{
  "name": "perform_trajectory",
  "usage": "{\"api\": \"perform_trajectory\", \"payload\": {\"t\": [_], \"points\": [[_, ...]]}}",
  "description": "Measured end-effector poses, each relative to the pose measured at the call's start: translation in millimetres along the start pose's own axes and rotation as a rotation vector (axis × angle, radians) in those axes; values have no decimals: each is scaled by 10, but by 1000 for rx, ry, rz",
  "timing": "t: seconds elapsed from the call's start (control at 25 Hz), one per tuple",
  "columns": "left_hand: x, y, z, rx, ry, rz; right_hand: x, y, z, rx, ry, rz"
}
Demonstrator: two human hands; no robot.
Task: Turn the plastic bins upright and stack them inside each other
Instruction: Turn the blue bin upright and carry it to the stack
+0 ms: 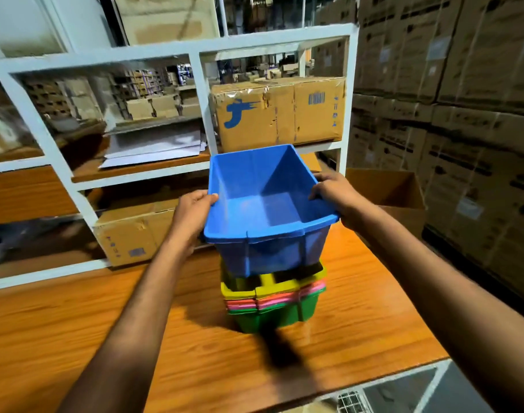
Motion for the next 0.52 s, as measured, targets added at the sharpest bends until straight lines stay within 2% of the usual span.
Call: {"api": "perform_trajectory", "payload": {"t": [0.2,0.32,0.52], "points": [[568,16,-66,36,-158,1,-399,62,-122,44,41,-1],[656,71,-158,20,-240,-11,-606,30,-133,65,86,-35],[798,-35,-220,-22,-384,85,-760,-21,-171,81,265,-72]]}}
Point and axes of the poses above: each hand's wrist, its own y-axis away from the middle knuckle, its own z-axis out of the back of the hand, x = y × z, the point moved 1 cm from there along -y, towards the middle knuckle, and after that the axes turned 5 degrees about -y, right-handed, at the moved point
